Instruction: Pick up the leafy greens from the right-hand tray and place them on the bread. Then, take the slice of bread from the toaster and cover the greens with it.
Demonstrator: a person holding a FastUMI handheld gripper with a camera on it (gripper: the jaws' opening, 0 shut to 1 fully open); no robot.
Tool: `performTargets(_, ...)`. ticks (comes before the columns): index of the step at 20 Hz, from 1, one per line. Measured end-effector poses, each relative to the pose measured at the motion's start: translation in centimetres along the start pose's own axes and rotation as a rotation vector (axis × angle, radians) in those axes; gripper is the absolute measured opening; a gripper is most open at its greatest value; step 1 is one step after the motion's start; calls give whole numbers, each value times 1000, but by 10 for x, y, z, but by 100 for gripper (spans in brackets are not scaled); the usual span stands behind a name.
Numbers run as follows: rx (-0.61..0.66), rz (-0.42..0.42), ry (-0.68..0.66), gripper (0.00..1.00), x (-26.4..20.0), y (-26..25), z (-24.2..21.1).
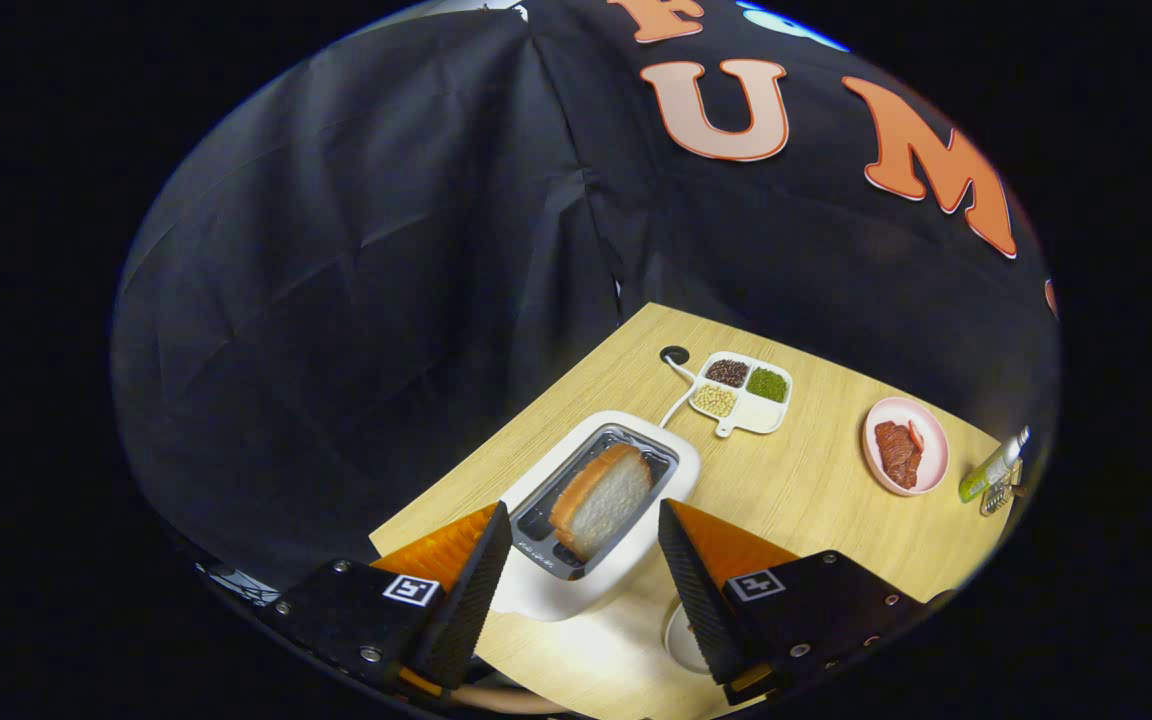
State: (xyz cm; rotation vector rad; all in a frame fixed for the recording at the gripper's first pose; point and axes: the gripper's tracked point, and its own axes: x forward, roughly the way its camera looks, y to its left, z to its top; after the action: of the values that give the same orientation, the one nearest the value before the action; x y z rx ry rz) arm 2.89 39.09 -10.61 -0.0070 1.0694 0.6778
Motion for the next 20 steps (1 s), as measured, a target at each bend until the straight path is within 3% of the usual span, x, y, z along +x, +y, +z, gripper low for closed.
performTargets(8, 29, -119, 71, 86, 44, -8, 10)
performTargets(12, 19, -169, 124, 76, 59, -21, -1)
performTargets(16, 53, -188, 140, 55, 63, -28, -6)
performTargets(19, 80, -196, 118, 24, 59, -34, 0)
performTargets(20, 85, -185, 111, 21, 57, -34, 1)
